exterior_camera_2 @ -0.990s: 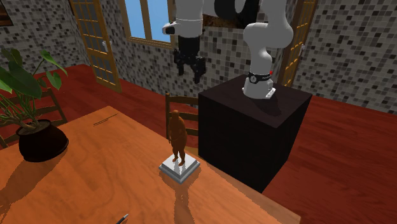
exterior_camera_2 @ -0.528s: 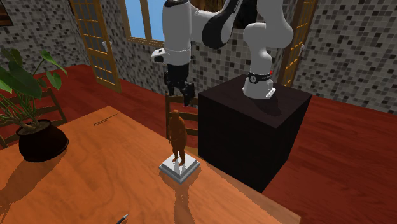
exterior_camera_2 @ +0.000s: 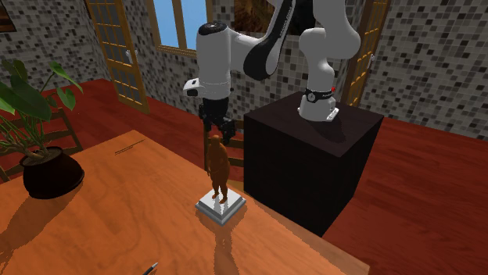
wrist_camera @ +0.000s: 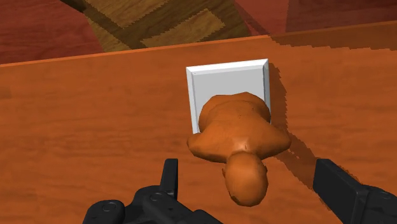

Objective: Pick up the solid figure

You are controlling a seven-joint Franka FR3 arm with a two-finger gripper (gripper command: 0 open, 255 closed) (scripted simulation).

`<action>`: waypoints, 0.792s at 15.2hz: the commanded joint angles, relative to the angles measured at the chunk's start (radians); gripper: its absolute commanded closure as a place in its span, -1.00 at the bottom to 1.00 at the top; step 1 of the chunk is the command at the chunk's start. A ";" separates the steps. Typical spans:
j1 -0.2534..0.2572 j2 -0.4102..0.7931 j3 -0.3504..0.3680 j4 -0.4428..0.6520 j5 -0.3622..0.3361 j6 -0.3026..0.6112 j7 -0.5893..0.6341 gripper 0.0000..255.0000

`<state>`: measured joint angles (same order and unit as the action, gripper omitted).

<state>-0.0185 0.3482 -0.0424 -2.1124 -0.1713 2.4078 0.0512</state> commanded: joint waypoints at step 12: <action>0.001 0.016 0.000 0.001 -0.002 0.016 0.003 1.00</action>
<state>-0.0175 0.3637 -0.0425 -2.1113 -0.1729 2.4229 0.0547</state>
